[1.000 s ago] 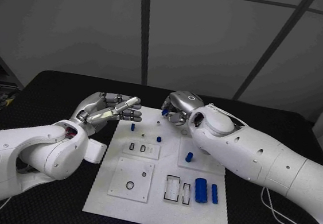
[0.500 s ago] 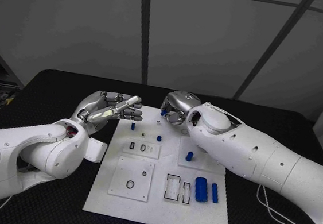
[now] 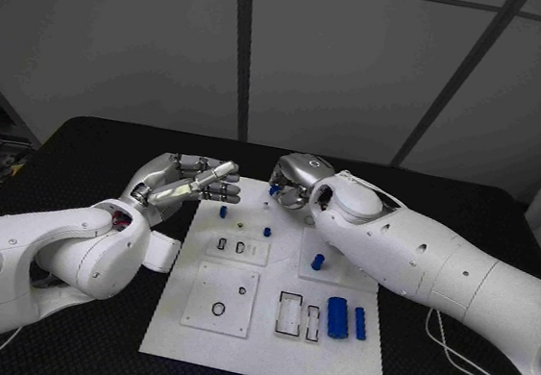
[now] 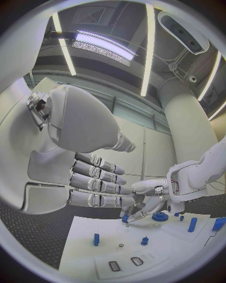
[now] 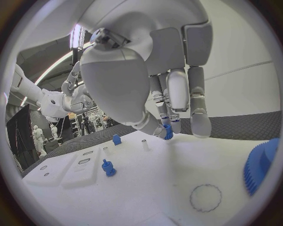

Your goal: Assemble the parts on the task board

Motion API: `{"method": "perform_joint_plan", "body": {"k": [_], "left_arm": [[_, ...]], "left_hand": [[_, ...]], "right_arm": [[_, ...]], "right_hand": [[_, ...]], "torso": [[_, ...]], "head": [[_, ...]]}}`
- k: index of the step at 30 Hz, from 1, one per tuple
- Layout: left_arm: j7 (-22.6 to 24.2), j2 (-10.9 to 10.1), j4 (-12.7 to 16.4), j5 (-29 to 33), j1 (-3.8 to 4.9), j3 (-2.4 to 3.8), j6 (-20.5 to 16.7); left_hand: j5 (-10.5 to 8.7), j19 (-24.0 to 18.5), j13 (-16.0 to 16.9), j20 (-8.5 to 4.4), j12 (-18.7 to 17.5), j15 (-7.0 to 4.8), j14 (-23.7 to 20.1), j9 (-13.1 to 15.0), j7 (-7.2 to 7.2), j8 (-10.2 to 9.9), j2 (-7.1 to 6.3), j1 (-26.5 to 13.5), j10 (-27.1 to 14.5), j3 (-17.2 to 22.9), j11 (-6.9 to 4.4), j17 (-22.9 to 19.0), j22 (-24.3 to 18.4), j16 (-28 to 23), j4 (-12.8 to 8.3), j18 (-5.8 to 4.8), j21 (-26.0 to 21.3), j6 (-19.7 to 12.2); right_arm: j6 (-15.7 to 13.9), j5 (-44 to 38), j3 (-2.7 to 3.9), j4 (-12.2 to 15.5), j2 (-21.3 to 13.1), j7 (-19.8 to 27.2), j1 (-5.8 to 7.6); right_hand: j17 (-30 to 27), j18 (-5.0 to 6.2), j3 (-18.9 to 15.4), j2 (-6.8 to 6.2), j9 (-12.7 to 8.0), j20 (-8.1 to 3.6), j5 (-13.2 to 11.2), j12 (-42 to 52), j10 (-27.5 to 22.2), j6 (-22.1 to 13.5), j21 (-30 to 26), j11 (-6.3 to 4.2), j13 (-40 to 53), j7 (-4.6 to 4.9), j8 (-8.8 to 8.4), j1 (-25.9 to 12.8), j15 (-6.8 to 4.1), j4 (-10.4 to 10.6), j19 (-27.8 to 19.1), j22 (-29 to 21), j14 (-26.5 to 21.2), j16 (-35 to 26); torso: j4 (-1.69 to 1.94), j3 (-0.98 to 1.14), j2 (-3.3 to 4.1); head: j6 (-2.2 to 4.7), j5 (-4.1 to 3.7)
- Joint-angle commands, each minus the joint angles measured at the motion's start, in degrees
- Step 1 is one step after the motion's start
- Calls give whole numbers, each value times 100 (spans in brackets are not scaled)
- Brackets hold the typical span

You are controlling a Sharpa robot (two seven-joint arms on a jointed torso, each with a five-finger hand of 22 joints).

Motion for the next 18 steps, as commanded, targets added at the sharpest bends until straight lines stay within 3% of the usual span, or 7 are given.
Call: {"method": "perform_joint_plan", "body": {"k": [1, 5, 10, 15, 18], "left_arm": [[-11, 6, 6, -36, 11, 6, 108], [-14, 8, 2, -36, 11, 6, 114], [-18, 6, -1, -36, 11, 6, 118], [-45, -10, 1, -36, 11, 6, 119], [-56, -15, 2, -36, 11, 6, 125]], "left_hand": [[-25, 29, -6, 23, -36, 22, -25, -6, 119, -29, 55, 0, -14, 1, 22, 6, -7, -22, -24, -107, -32, -22], [-25, 29, -6, 23, -36, 22, -26, -6, 120, -30, 55, -1, -15, 1, 23, 6, -7, -23, -25, -107, -32, -22], [-25, 29, -6, 24, -38, 23, -30, -6, 120, -32, 56, -2, -16, 0, 23, 6, -8, -28, -25, -108, -33, -22], [-25, 29, -6, 24, -38, 23, -30, -6, 120, -32, 56, -2, -16, 0, 23, 6, -8, -28, -25, -108, -33, -22], [-25, 28, -6, 25, -41, 25, -37, -6, 121, -35, 59, -3, -18, -1, 24, 6, -10, -36, -27, -108, -35, -24]], "right_arm": [[17, -19, 3, -21, 11, -72, 11], [23, -19, 3, -16, 21, -37, 11], [-8, -19, 3, 73, -17, 16, 11], [-78, -19, 3, 250, -133, 45, 11], [-160, -15, 3, 471, -321, 42, 10]], "right_hand": [[4, -71, 25, -53, -22, 30, -28, -35, -149, -102, 44, 31, -22, 17, -39, -36, 71, 35, -48, 7, 212, 28], [9, -52, 1, -151, -77, 89, -39, -31, -573, -415, 7, 109, -39, 53, -45, -83, 144, 50, -143, -76, 203, 53], [-184, -1, -199, -229, -89, 132, -27, -2, -1012, -868, -158, 126, -36, 1, -43, -91, 154, 43, -337, -345, 141, -40], [-218, 6, -254, -221, -83, 137, -26, 20, -1057, -920, -179, 125, -29, -23, -40, -67, 153, 32, -359, -379, 131, -57], [-220, 8, -279, -200, -73, 134, -28, 59, -1022, -908, -177, 117, -18, -42, -25, -56, 151, 34, -360, -378, 131, -55]], "torso": [[-2, 0, 2], [-4, 2, 1], [-5, 4, 0], [-22, 13, -3], [-13, 10, -3]], "head": [[0, 4], [1, 8], [1, 10], [1, 30], [12, 8]]}}
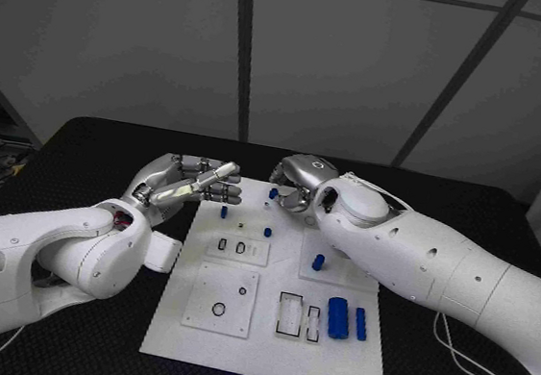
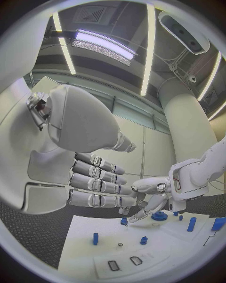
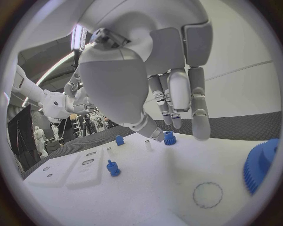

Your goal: Assemble the parts on the task board

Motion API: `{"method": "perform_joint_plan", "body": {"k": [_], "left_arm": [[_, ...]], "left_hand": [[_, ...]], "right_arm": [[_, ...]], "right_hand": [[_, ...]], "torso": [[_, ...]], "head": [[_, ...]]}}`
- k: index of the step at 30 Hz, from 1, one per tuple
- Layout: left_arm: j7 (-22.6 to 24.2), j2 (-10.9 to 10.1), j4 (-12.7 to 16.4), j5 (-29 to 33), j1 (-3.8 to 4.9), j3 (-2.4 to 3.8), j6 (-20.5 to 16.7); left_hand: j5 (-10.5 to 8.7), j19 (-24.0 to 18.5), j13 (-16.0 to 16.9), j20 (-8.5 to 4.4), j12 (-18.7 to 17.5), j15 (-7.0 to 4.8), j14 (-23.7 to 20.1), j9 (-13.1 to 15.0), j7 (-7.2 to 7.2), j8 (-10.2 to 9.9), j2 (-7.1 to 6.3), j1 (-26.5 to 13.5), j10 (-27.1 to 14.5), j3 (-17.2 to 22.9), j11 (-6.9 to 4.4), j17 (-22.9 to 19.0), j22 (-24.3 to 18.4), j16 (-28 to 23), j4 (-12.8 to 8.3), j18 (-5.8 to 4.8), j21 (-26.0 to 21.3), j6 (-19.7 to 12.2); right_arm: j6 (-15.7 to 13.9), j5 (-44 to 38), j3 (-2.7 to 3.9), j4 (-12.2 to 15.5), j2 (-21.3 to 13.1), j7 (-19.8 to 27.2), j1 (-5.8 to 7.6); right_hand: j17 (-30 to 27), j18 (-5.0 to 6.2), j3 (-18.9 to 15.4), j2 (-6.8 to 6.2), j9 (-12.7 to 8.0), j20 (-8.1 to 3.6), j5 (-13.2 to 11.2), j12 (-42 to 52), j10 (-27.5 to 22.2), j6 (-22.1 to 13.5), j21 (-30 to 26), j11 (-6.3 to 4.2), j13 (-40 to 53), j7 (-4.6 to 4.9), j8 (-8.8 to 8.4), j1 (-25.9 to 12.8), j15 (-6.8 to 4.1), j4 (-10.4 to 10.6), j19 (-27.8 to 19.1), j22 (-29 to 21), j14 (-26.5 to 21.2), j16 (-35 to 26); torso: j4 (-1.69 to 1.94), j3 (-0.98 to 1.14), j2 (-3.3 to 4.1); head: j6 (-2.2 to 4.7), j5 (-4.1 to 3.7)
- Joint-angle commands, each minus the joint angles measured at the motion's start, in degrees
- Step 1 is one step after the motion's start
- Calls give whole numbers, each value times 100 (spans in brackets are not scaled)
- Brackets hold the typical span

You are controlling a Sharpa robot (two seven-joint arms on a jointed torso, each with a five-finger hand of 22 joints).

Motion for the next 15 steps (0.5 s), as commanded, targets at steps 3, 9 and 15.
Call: {"method": "perform_joint_plan", "body": {"k": [3, 9, 15], "left_arm": [[-23, -13, 7, -35, 9, 6, 90], [-26, -47, 2, -35, 9, 5, 102], [-28, -47, -62, -35, 8, 5, 121]], "left_hand": [[-25, 28, -6, 25, -41, 25, -37, -6, 121, -35, 59, -3, -18, -1, 25, 7, -10, -36, -27, -108, -36, -23], [-25, 28, -6, 25, -41, 25, -37, -6, 121, -35, 59, -3, -18, -1, 25, 7, -10, -36, -27, -108, -36, -23], [-25, 28, -6, 26, -43, 26, -39, -6, 121, -37, 62, -2, -18, -1, 25, 7, -12, -40, -29, -108, -37, -23]], "right_arm": [[-291, 88, 4, 455, -428, 41, 10], [-294, 901, 9, 1191, -1286, 61, 9], [223, 1238, 17, 1458, -1747, 149, 12]], "right_hand": [[27, -2, -77, 48, 50, -28, 31, 224, 253, 107, 11, -57, 58, -14, 43, 11, -4, 40, -3, 65, 150, -1], [301, -61, -394, -133, 94, -137, 160, 1043, 1556, 322, 268, -295, 462, -43, 125, -280, -205, 274, 262, 453, 216, 175], [1119, -223, -1437, -230, 96, -215, 367, 4215, 1853, 23, 652, -343, 3448, -149, 153, -330, -311, 652, 673, 1097, 359, 651]], "torso": [[-1, 4, -7], [-70, 29, -15], [-130, 60, -30]], "head": [[17, -26], [35, -6], [60, 16]]}}
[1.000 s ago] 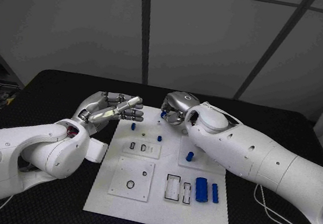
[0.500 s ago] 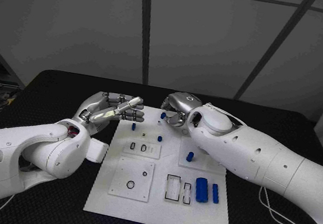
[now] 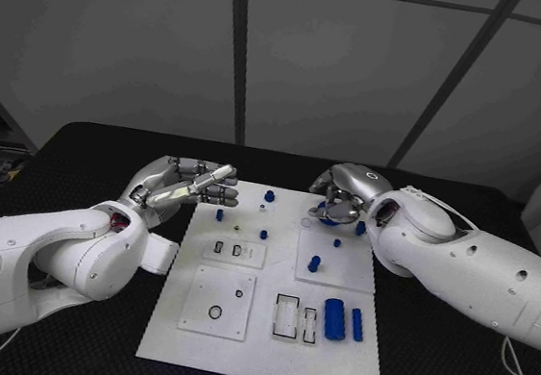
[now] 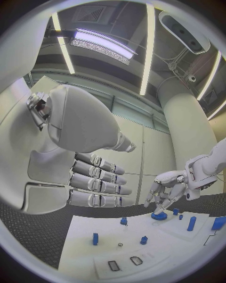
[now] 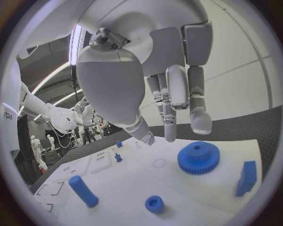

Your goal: Assemble the parts on the task board

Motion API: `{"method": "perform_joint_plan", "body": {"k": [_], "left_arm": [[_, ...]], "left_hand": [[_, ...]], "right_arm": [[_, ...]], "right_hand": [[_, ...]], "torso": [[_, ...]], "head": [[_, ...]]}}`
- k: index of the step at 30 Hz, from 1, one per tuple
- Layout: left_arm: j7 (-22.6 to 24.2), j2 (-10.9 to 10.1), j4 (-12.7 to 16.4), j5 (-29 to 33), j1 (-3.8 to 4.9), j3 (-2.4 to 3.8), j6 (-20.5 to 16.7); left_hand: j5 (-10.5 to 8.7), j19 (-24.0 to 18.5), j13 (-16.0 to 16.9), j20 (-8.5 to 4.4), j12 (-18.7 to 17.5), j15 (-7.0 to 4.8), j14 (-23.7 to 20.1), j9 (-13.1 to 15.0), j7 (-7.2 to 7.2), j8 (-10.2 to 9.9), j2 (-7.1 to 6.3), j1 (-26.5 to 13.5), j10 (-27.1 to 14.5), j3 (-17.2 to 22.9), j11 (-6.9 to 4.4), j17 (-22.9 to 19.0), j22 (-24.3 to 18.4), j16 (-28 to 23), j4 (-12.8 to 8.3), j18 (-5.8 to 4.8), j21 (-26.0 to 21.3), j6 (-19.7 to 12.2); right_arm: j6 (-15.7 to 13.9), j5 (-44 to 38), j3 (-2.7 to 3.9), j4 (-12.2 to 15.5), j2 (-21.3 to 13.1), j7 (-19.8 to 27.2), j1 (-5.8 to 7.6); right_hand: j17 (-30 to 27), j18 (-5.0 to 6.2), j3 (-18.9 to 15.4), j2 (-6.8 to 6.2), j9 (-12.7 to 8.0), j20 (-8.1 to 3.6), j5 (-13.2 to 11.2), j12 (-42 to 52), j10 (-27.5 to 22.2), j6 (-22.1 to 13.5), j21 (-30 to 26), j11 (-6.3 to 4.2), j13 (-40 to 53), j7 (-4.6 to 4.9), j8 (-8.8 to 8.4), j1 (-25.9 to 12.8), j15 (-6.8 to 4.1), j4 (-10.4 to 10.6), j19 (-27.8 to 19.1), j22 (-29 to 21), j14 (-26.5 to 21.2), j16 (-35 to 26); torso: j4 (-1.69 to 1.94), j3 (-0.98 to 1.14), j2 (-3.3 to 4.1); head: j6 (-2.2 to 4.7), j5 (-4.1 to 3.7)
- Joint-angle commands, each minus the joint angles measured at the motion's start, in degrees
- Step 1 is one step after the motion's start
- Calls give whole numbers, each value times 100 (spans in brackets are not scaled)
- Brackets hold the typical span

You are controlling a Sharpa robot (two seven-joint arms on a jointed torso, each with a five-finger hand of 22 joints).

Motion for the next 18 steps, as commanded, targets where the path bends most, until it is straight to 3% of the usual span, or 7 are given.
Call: {"method": "perform_joint_plan", "body": {"k": [1, 2, 3, 5, 18], "left_arm": [[8, 6, -29, -35, 9, 5, 96], [8, 9, -35, -35, 9, 5, 99], [7, 13, -42, -35, 9, 5, 103], [5, 19, -53, -35, 9, 5, 108], [-2, 36, -81, -35, 9, 5, 116]], "left_hand": [[-25, 28, -6, 26, -22, 6, -19, -6, 121, -38, 63, -2, -18, -1, 25, 8, -7, -40, -30, -108, -37, -24], [-25, 28, -6, 26, -22, 6, -19, -6, 120, -38, 64, -2, -18, -1, 25, 8, -8, -42, -30, -108, -38, -23], [-25, 28, -6, 26, -22, 6, -19, -6, 120, -38, 64, -2, -18, -1, 25, 8, -8, -42, -30, -108, -38, -23], [-25, 28, -6, 26, -22, 6, -19, -6, 120, -38, 64, -2, -18, -1, 25, 8, -8, -42, -30, -108, -38, -23], [-24, 28, -5, 27, -22, 6, -19, -5, 118, -39, 68, 2, -15, 1, 23, 9, -9, -45, -35, -107, -39, -21]], "right_arm": [[398, 507, 7, 72, -101, 102, 14], [443, 523, 8, 67, -124, 96, 14], [494, 539, 8, 46, -144, 86, 15], [574, 559, 9, -14, -160, 71, 16], [849, 634, 10, -456, -73, -134, 18]], "right_hand": [[482, -130, -556, 125, 21, 39, 40, 2410, -155, -131, 220, 64, 2472, 32, 100, 133, -32, 259, 208, 355, 379, 276], [643, -139, -630, 156, 24, 37, 37, 2920, -98, -166, 291, 60, 3028, 52, 119, 182, 9, 313, 262, 475, 404, 356], [794, -146, -804, 205, 41, 52, 34, 3570, -176, -225, 379, 128, 3713, 41, 186, 300, 72, 445, 321, 598, 424, 441], [975, -175, -926, 268, 53, 102, 41, 4090, -124, -305, 472, 133, 4310, 113, 254, 441, 92, 579, 370, 745, 448, 529], [1269, -239, -1028, 319, 63, 133, 127, 4506, 31, -447, 743, 163, 4825, 159, 345, 651, 148, 725, 561, 1190, 501, 662]], "torso": [[-46, 26, -10], [-45, 27, -10], [-34, 21, -7], [-24, 20, -7], [-34, 9, 3]], "head": [[9, 3], [8, -1], [10, -16], [11, -23], [-16, -34]]}}
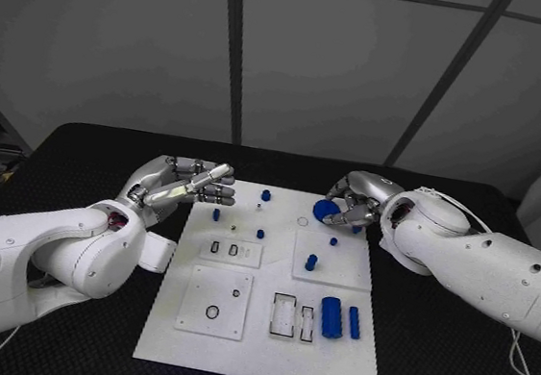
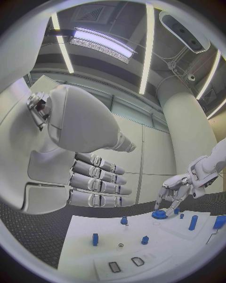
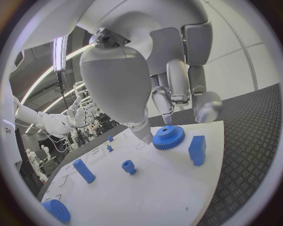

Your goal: Assemble the parts on the task board

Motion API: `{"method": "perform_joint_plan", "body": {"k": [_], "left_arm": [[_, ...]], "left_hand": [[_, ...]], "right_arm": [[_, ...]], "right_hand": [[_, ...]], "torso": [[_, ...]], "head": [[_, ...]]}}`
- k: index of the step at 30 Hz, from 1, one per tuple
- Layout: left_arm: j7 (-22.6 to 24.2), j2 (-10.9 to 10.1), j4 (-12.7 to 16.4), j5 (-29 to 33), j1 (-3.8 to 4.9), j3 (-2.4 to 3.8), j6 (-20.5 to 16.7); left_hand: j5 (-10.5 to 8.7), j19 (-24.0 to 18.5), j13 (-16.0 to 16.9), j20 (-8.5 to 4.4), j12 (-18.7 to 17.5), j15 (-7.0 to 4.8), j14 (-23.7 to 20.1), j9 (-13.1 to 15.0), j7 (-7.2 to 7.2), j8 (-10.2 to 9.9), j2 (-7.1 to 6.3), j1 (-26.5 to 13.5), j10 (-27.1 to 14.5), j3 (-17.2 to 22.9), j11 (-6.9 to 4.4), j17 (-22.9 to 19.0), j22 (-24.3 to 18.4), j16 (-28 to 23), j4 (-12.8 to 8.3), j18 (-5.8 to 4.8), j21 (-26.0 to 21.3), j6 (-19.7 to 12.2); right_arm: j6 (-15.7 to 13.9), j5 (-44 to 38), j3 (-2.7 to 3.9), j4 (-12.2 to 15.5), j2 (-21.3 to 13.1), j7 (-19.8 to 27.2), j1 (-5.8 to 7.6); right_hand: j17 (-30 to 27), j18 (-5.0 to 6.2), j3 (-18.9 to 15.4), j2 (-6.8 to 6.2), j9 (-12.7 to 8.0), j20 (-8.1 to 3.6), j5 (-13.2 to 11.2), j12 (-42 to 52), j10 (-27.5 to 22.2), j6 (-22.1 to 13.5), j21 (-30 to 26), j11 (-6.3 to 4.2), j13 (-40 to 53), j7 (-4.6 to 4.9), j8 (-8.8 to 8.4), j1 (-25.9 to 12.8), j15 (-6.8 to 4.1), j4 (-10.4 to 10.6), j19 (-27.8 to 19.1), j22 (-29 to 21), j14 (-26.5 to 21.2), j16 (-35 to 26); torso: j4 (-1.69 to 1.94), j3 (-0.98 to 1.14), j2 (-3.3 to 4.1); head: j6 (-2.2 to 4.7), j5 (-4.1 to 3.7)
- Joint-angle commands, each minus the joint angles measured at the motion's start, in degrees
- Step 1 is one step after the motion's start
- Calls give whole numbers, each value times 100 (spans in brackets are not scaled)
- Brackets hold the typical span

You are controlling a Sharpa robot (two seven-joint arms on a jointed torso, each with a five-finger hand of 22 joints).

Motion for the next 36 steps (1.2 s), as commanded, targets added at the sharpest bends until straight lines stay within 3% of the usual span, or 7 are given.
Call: {"method": "perform_joint_plan", "body": {"k": [1, 15, 36], "left_arm": [[13, 11, 0, -34, 9, 5, 82], [7, 29, -25, -34, 8, 5, 95], [-26, 37, -43, -34, 7, 5, 121]], "left_hand": [[-24, 28, -5, 27, -22, 6, -19, -5, 118, -39, 68, 2, -15, 1, 23, 10, -10, -24, -35, -107, -39, -20], [-22, 30, -3, 27, -22, 6, -18, -3, 114, -41, 82, 14, -8, 8, 21, 13, -14, -33, -47, -106, -42, -14], [-21, 31, -2, 28, -24, 5, -18, -3, 113, -43, 89, 19, -7, 11, 20, 15, -16, -37, -52, -105, -44, -12]], "right_arm": [[234, 115, 6, -65, 27, -129, 13], [37, 186, 6, -178, 105, -256, 13], [289, 244, 6, -270, 199, -308, 13]], "right_hand": [[1038, -126, -2, 11, 13, 0, 71, 45, 40, -36, 76, 8, 46, 1, 42, 70, 43, 46, 69, 115, 502, 27], [1087, -137, -5, 45, 9, 7, 110, 80, 47, -92, 124, 18, 93, 11, 50, 95, 50, 76, 100, 187, 511, 48], [1148, -146, -96, 126, 36, 27, 126, 190, 96, -49, 182, 28, 233, 10, 168, -66, 66, 290, 109, 262, 521, 76]], "torso": [[-4, -4, 5], [-5, 3, 0], [1, 2, 3]], "head": [[-14, 0], [-31, -4], [-47, -21]]}}
